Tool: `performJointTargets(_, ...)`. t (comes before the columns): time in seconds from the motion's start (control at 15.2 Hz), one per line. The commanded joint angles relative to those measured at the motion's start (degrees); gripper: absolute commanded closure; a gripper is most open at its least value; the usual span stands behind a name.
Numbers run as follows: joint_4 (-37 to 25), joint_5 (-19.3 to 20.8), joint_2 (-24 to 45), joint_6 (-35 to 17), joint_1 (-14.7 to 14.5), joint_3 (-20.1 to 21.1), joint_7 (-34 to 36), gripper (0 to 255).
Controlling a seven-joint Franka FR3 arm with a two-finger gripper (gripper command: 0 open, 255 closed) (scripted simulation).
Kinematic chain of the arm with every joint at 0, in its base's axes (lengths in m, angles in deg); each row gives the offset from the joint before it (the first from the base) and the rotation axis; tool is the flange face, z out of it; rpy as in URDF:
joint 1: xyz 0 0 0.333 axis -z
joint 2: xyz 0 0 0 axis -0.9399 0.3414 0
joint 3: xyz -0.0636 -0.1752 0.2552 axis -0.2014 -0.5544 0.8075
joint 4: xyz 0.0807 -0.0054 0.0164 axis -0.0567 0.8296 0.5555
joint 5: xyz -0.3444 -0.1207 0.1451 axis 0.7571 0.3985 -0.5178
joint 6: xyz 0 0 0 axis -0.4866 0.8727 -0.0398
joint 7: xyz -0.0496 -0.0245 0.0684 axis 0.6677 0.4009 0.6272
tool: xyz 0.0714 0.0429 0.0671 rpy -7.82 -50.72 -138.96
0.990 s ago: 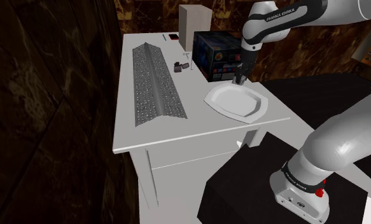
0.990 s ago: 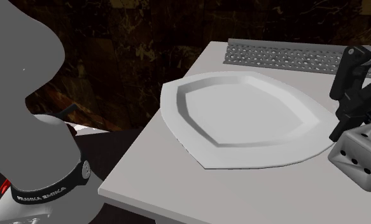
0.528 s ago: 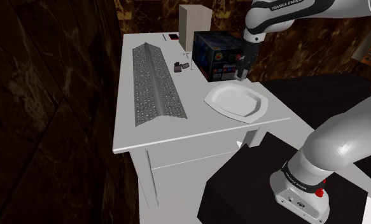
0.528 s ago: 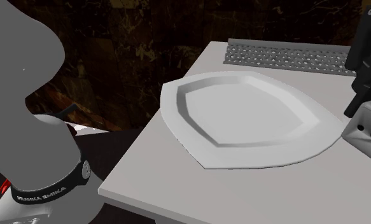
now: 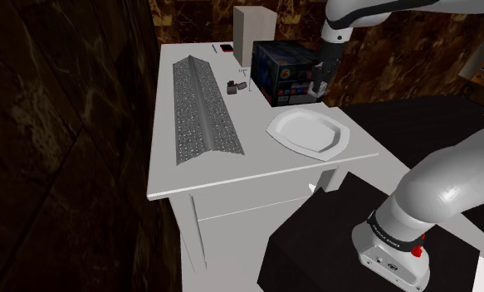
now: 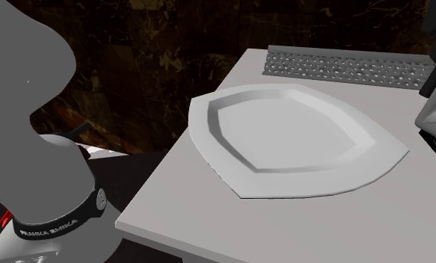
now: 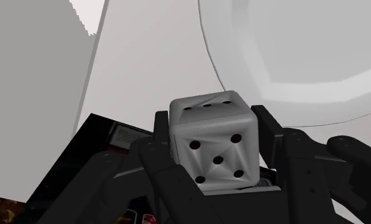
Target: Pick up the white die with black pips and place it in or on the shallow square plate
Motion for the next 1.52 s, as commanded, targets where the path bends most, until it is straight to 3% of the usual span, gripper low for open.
performJointTargets(0.0, 1.84, 0.03, -2.56, 0.75, -0.5, 1.24, 1.82, 255)
performJointTargets(0.73, 15.15, -3.43, -19.97, 5.05, -4.53, 10.84, 14.0, 255)
performJointTargets(1.25, 19.7, -3.44, -19.79, 0.35, -4.55, 10.86, 14.02, 255)
performJointTargets(1.32, 19.7, -3.44, -19.79, 0.35, -4.55, 10.86, 14.02, 0)
performJointTargets(1.45, 17.08, -4.11, -15.11, -1.76, -4.94, 11.94, 15.83, 0)
